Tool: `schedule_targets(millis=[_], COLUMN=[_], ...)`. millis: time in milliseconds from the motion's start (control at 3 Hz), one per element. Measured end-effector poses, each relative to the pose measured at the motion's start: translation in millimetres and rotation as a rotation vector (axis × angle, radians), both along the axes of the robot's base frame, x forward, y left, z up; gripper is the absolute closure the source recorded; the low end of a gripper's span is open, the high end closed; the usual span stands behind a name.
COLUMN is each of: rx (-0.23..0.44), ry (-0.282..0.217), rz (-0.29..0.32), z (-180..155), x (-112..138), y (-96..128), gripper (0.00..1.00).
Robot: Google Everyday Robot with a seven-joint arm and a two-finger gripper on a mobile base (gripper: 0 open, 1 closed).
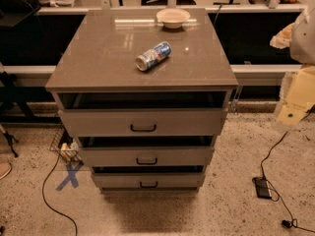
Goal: Open top drawer
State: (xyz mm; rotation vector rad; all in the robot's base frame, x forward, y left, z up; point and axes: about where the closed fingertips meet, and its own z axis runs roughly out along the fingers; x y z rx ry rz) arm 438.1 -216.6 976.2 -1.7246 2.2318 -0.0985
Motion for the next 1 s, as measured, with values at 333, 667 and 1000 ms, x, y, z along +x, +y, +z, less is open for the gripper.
schedule_targets(millis=[333, 667, 1000], rx=[0.0, 0.026, 0.058], ry=[0.0, 0.001, 0.017], rz=[0.0, 0.005, 0.04], z=[0, -17, -68], x=[0, 3, 8], y=[0, 0, 6], gripper=[0.0, 0.0, 0.0])
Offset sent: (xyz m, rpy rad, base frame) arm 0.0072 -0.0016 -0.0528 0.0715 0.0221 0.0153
